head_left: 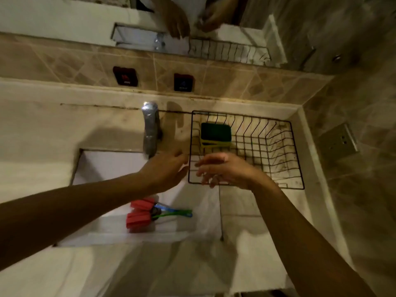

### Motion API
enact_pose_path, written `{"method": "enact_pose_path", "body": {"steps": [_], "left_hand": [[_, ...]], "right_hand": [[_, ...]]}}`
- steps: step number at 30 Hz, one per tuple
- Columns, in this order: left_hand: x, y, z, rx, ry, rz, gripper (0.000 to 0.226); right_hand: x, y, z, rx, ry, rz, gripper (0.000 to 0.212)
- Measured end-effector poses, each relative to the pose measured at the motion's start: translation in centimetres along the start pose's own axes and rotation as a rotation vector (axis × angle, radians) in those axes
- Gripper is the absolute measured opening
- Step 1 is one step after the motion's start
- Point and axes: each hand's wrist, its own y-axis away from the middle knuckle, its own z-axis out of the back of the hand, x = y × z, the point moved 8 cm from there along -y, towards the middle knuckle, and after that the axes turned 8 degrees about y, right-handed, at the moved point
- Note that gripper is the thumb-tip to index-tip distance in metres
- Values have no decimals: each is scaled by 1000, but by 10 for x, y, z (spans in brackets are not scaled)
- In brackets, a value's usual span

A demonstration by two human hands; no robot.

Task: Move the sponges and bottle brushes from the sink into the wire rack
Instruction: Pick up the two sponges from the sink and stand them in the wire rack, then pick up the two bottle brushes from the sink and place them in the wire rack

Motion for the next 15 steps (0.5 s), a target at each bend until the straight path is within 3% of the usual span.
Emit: {"method": "enact_pose_path", "body": {"steps": [3, 8, 15], "left_hand": [[25, 40, -16, 127, -25, 174, 18], [65, 99, -69, 369, -80, 394, 24], [96, 138, -133, 357, 46, 464, 24]], "right_hand": [[-27, -1, -66, 159, 246, -112, 18], [-73, -45, -112, -3, 572, -138, 29], [-124, -100, -135, -112, 707, -143, 34]]}}
